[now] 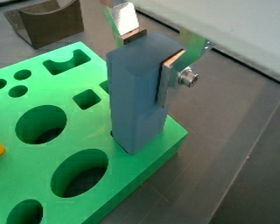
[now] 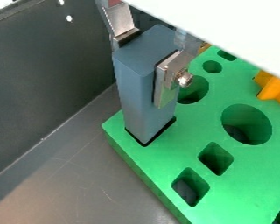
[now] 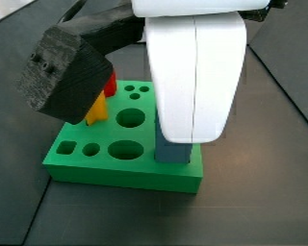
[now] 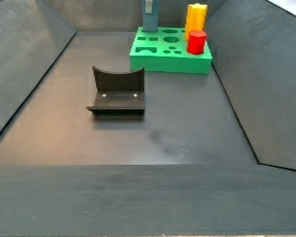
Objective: Pick up the rectangle object. Move up. Move to above the board. Insert the rectangle object.
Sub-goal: Insert the rectangle object.
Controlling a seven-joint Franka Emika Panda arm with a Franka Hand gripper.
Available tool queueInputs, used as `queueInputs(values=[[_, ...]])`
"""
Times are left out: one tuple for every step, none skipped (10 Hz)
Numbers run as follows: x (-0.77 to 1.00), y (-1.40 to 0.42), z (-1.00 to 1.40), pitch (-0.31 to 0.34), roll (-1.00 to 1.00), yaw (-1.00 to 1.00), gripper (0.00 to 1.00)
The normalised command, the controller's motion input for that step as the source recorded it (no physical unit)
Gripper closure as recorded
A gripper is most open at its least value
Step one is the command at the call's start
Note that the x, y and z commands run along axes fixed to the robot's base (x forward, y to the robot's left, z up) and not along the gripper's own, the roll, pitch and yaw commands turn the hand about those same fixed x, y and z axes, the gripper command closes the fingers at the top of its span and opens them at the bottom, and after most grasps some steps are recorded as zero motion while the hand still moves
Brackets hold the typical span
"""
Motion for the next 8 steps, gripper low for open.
queueInputs(values=[[0.08,0.09,-0.47,-0.01,0.01,-0.34,1.0],[0.0,0.11,-0.43,0.0,0.06,-0.24,1.0],[0.0,0.16,-0.43,0.003,0.12,-0.18,1.0],[0.0,0.0,-0.75,0.0,0.16,0.0,1.0],[-0.03,-0.04,-0.82,-0.003,0.29,0.0,1.0],[0.0,-0.13,-0.72,0.0,0.34,0.0,1.0],[0.0,0.0,0.0,0.0,-0.01,0.0,1.0],[0.0,0.0,0.0,0.0,0.0,0.0,1.0]])
